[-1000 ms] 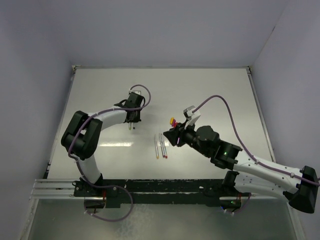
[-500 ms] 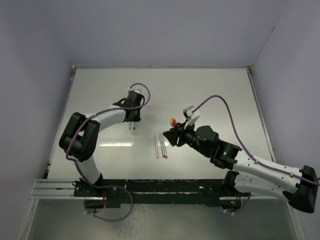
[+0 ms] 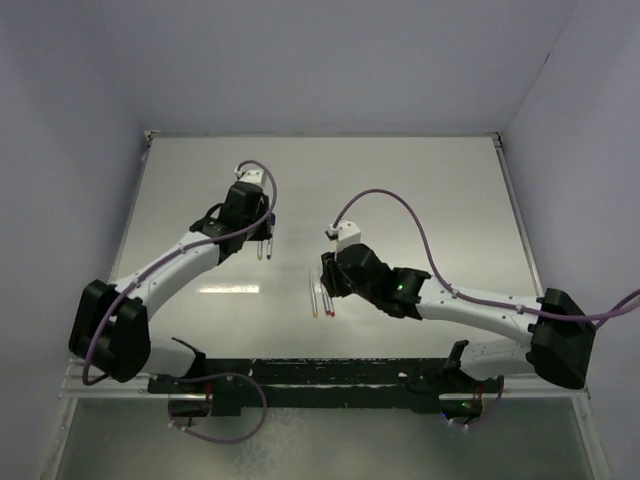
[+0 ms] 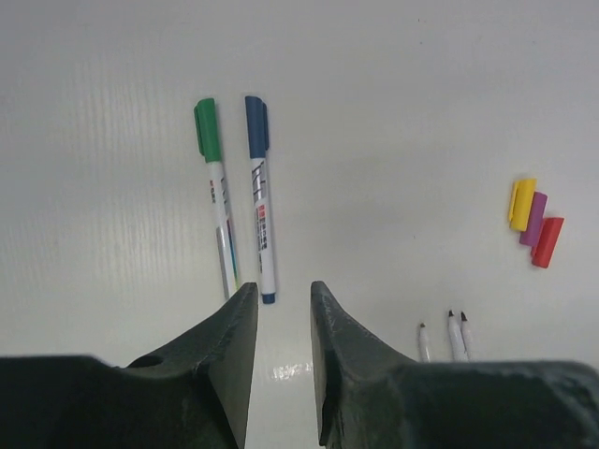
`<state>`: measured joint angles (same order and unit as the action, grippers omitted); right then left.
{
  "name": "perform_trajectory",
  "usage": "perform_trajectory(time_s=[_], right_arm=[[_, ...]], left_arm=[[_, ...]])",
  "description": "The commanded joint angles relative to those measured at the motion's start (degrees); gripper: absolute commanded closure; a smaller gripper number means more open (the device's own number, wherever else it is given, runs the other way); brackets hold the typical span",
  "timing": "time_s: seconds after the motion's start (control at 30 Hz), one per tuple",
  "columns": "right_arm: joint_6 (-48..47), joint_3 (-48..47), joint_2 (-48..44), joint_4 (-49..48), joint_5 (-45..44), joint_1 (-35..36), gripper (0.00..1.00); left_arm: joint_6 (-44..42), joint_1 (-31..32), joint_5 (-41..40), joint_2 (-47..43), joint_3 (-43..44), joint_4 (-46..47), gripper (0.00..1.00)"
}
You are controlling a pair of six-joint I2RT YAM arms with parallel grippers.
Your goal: Insert the pens into the pen caps
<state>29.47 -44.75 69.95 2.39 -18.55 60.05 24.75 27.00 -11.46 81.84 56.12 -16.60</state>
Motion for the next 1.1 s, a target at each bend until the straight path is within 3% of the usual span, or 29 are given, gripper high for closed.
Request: perform_trajectory(time_s=[0.0, 0.43, 1.07], right_arm=[[0.9, -4.8, 6.3, 2.6, -0.2, 1.5, 0.6], [1.7, -14.3, 22.8, 3.0, -0.1, 3.2, 0.62], [4.2, -17.3, 31.0, 3.6, -1.5, 2.3, 0.64]], left_arm=[[1.3, -0.5, 1.4, -7.8, -5.2, 0.7, 0.68], [2.1, -0.4, 8.6, -26.8, -16.6, -2.8, 0.62], [5.5, 1.3, 15.8, -36.9, -23.5, -2.3, 0.62]])
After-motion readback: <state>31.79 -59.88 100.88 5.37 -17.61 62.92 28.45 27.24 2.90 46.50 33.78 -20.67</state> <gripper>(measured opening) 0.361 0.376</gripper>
